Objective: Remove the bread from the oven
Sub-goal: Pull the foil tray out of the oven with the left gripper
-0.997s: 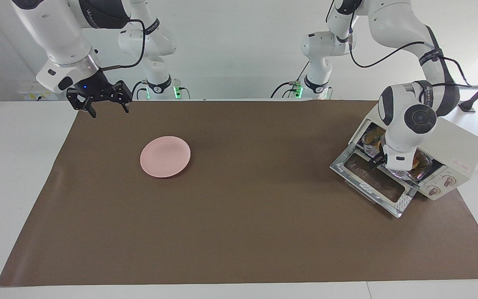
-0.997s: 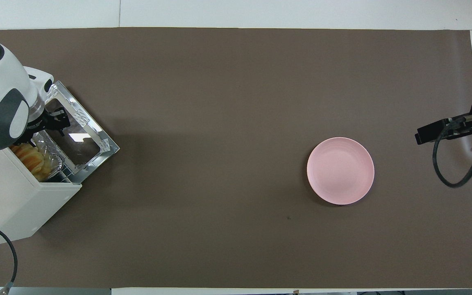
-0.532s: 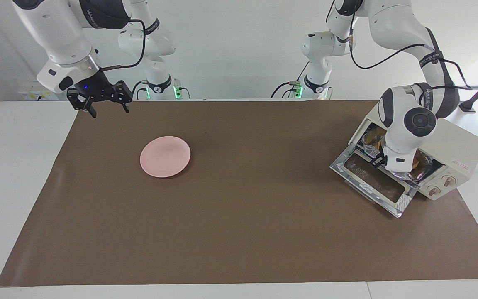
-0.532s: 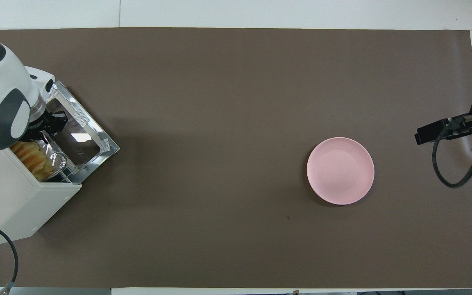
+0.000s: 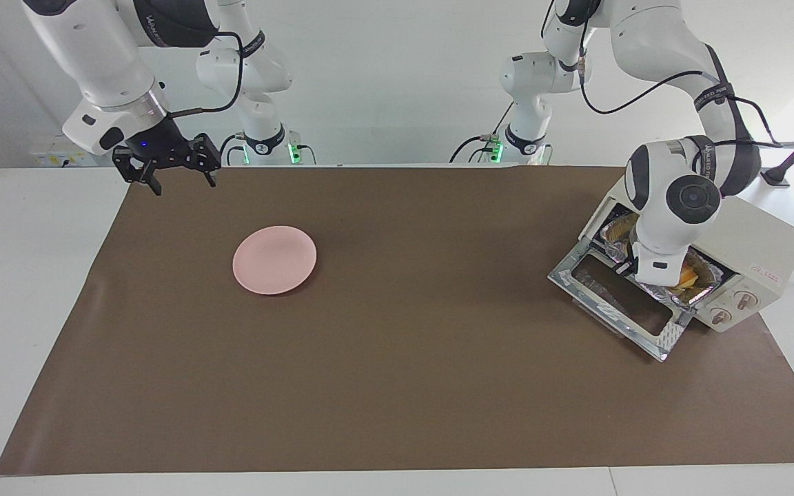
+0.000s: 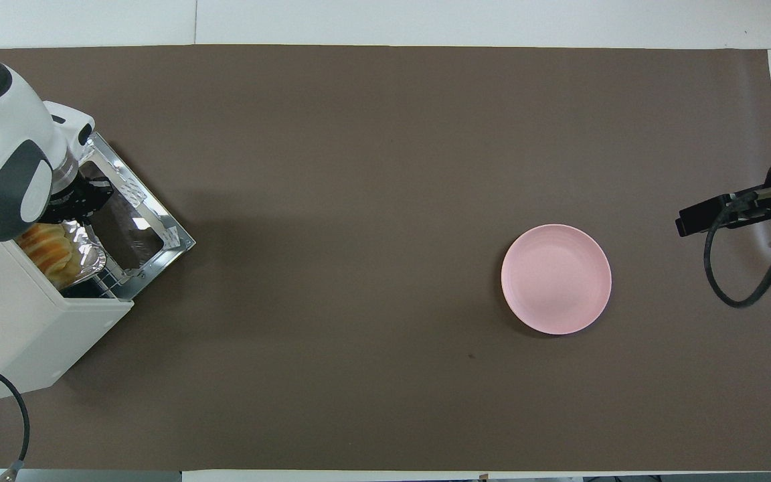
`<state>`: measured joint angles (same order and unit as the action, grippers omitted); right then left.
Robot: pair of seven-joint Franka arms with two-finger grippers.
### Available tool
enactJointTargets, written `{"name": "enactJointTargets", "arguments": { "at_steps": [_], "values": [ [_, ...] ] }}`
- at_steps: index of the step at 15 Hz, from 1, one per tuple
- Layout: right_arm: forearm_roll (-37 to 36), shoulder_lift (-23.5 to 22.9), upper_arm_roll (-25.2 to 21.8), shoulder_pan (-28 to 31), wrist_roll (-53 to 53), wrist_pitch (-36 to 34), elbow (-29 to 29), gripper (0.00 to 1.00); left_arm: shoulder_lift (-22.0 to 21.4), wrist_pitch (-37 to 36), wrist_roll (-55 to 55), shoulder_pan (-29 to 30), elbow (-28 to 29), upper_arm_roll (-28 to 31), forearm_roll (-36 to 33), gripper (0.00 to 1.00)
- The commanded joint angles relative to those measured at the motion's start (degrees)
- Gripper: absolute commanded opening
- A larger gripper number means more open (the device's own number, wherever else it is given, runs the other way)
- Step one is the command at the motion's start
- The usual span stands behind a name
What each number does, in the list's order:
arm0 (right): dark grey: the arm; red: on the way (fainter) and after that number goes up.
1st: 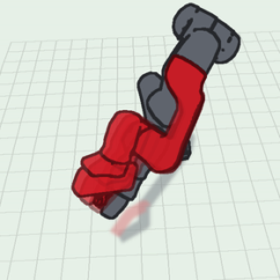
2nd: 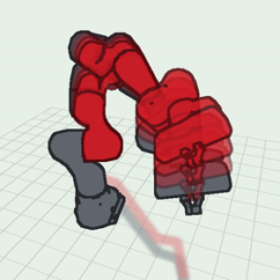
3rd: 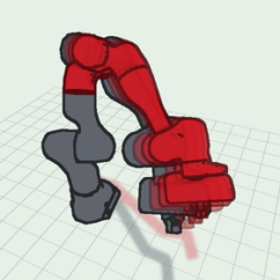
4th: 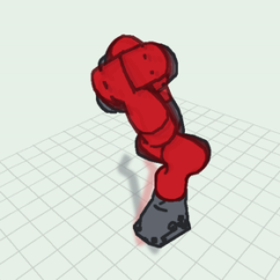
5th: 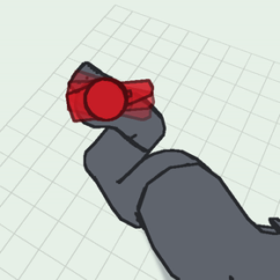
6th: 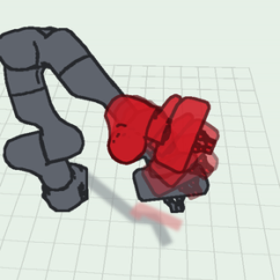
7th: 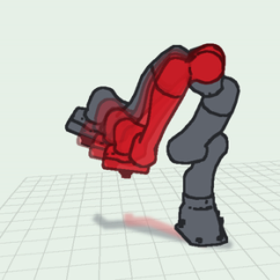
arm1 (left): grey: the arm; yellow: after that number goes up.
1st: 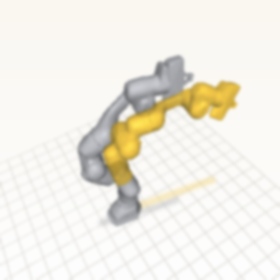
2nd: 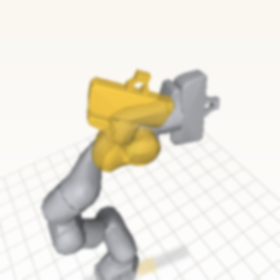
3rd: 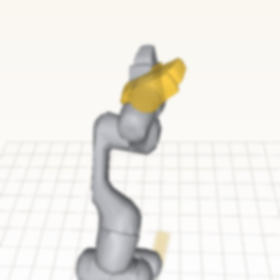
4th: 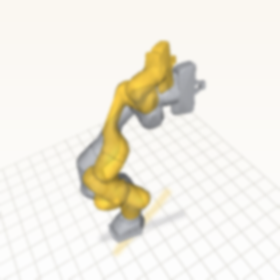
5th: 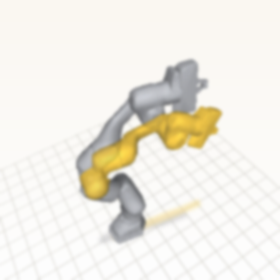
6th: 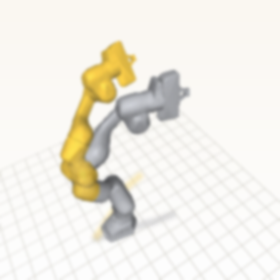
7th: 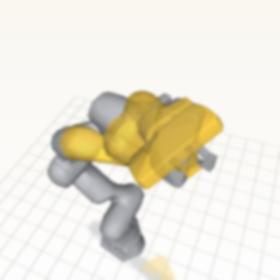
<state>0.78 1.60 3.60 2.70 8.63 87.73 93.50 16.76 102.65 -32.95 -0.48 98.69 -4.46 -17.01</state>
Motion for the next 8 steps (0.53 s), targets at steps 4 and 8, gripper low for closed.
{"name": "enactJointTargets", "arguments": {
  "at_steps": [4, 8],
  "values": [
    [0.5, 0.9, 0.3, 0.6, 0.8, -0.5, 0.7, 1.0, 3.0, -0.4, -0.5, -7.9, -6.3, 0.4, 7.3, 0.0],
    [0.5, 0.9, 0.4, 0.6, 0.9, -0.5, 0.7, 1.0, 6.2, 0.8, -2.4, -15.2, -10.3, 0.5, 10.7, 0.0]
  ]
}}
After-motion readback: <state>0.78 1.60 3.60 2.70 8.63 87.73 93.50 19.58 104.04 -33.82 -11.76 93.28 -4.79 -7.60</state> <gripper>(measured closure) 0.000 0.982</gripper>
